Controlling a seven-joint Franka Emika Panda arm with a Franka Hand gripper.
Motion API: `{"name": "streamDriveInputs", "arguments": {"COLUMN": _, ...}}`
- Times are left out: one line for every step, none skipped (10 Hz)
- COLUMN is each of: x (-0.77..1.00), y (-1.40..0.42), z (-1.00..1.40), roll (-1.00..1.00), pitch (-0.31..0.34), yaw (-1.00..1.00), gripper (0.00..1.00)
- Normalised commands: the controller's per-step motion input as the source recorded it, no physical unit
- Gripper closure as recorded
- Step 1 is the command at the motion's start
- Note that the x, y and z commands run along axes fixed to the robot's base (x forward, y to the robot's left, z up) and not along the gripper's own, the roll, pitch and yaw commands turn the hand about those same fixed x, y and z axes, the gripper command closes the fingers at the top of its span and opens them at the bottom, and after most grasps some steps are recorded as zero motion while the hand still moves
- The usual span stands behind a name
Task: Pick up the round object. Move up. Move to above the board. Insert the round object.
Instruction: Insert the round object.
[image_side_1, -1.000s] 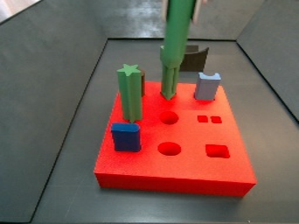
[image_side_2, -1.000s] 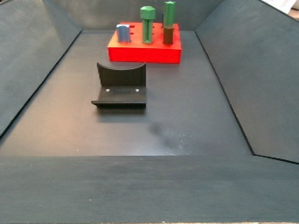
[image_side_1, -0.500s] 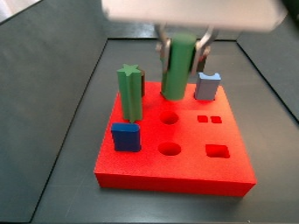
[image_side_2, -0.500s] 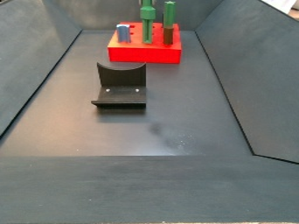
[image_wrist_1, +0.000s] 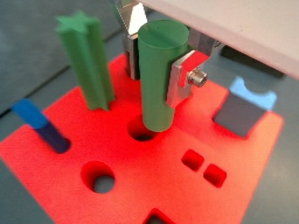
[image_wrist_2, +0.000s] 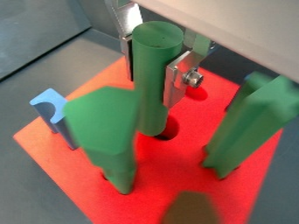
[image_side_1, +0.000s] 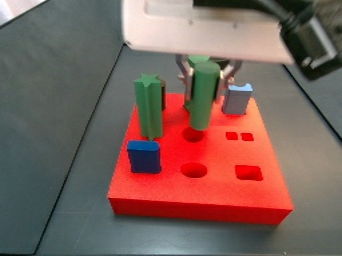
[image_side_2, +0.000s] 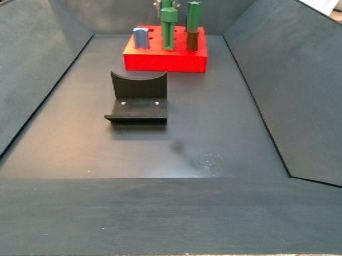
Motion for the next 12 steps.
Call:
{"name": "streamDriveInputs", "arguments": {"x": 0.11, "y": 0.16, "z": -0.35, "roll": -0.21, "pitch": 0.027, "yaw": -0.60, "gripper": 1.00}}
{"name": "streamDriveInputs", "arguments": {"x": 0.01, "y": 0.10, "z": -0.29, "roll": -0.22, "pitch": 0.001, "yaw": -0.47, "gripper": 1.00}}
{"name": "streamDriveInputs", "arguments": {"x": 0.00, "y": 0.02, "z": -0.15, "roll": -0.19, "pitch": 0.000, "yaw": -0.28, "gripper": 1.00}}
{"name": "streamDriveInputs", "arguments": {"x": 0.00, "y": 0.00, "z": -0.10, "roll": -0.08, "pitch": 0.000, "yaw": -0.10, "gripper": 1.00}}
{"name": "streamDriveInputs", "arguments": {"x": -0.07, "y": -0.11, "z": -0.05, "roll": -0.02, "pitch": 0.000, "yaw": -0.11, "gripper": 1.00}}
{"name": "streamDriveInputs", "arguments": {"x": -0.07, "y": -0.19, "z": 0.00, "roll": 0.00, "pitch": 0.000, "yaw": -0.14, "gripper": 1.00}}
{"name": "streamDriveInputs", "arguments": {"x": -0.16, "y": -0.22, "z": 0.00, "roll": 0.09, "pitch": 0.003, "yaw": -0.09, "gripper": 1.00}}
{"name": "streamDriveInputs", "arguments": {"x": -0.22, "y": -0.15, "z": 0.00, "roll": 0.03, "pitch": 0.000, "yaw": -0.12, "gripper": 1.00}}
{"name": "streamDriveInputs", "arguments": {"x": -0.34, "y": 0.00, "z": -0.05, "roll": 0.02, "pitch": 0.000, "yaw": -0.06, "gripper": 1.00}}
{"name": "streamDriveInputs", "arguments": {"x": -0.35, "y": 0.00, "z": -0.10, "roll": 0.02, "pitch": 0.021, "yaw": -0.01, "gripper": 1.00}}
{"name": "streamDriveInputs", "arguments": {"x": -0.26, "y": 0.00, "z": -0.15, "roll": 0.00, "pitch": 0.020, "yaw": -0.04, "gripper": 1.00}}
{"name": "streamDriveInputs", "arguments": {"x": -0.07, "y": 0.00, "z": -0.25, "roll": -0.01, "pitch": 0.019, "yaw": -0.10, "gripper": 1.00}}
